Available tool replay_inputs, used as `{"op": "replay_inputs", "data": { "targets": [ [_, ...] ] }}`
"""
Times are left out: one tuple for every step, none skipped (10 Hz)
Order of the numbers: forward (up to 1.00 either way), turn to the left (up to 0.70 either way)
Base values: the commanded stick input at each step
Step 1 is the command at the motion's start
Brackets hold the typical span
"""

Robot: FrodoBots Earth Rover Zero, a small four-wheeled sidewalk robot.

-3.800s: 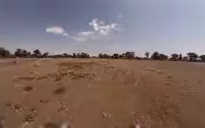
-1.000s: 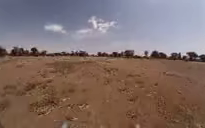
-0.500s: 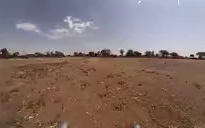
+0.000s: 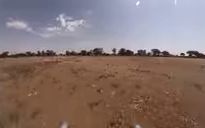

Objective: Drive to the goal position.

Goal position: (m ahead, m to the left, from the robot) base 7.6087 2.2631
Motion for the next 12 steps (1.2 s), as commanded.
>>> {"op": "replay_inputs", "data": {
  "targets": [
    [0.70,0.00],
    [0.70,0.00],
    [0.70,0.00],
    [0.70,0.00],
    [0.70,0.00],
    [0.70,0.00],
    [0.70,0.00],
    [0.70,0.00],
    [0.70,0.00],
    [0.70,0.00],
    [0.70,0.00],
    [0.70,0.00]
  ]
}}
